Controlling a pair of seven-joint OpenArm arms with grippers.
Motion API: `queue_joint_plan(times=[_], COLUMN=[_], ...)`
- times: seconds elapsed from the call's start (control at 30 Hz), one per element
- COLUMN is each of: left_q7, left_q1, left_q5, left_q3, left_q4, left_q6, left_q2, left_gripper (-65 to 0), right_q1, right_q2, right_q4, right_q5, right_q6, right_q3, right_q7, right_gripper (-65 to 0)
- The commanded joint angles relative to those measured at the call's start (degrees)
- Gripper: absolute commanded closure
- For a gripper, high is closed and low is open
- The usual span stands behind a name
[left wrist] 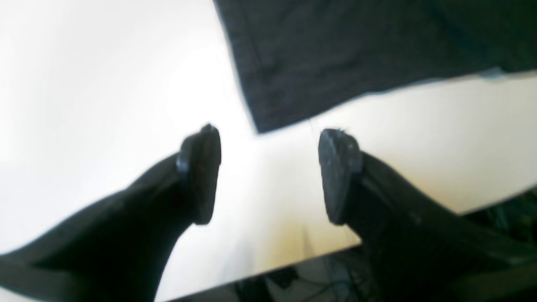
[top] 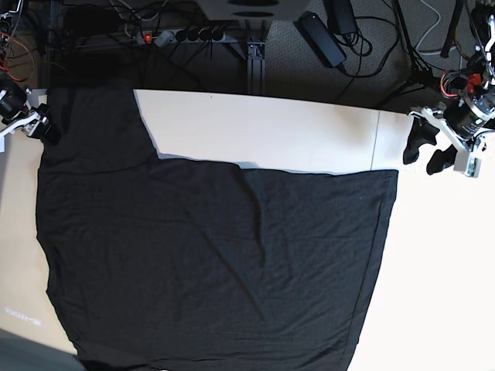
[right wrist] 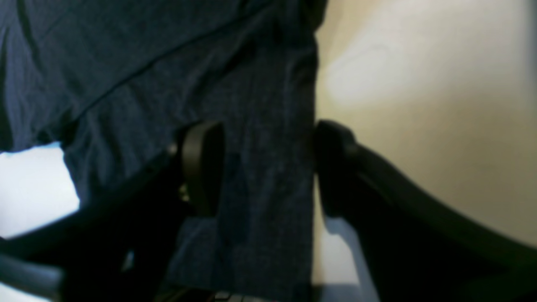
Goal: Fold the T-shirt properly
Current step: 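Lower both grippers and grasp the T-shirt's hem corners, then lift the hem with both grippers and pull it toward the collar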
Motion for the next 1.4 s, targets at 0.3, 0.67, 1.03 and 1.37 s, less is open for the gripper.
queue_joint_plan(times=[0.3, 0.67, 1.03, 1.37], left_q7=[1.6, 2.08, 7.1, 2.27], left_q1=[-16.83, -25.83, -26.71, -26.75], left_q5=[-1.79, -0.24, -0.13, -0.13], left_q3=[9.94, 20.74, 24.11, 24.11], left_q4=[-16.5, -26.99, -27.85, -27.85], left_q6=[-0.92, -1.01, -1.07, -1.44], left_q2=[-0.94, 1.73, 7.34, 7.63], left_gripper=[-40.3, -40.3, -40.1, -11.7], right_q1=[-1.01, -1.01, -1.33, -1.31], right_q2=[-0.13, -0.15, -0.2, -0.17], right_q4=[-0.63, -0.63, -0.63, -0.63], right_q5=[-3.8, -3.32, -2.03, 0.04], right_q6=[2.93, 2.93, 3.1, 5.42], right_q3=[-0.68, -0.68, -0.74, -0.79], right_q7=[-8.41, -10.6, -12.26, -15.41], right_gripper=[-35.8, -35.8, -35.8, -33.6])
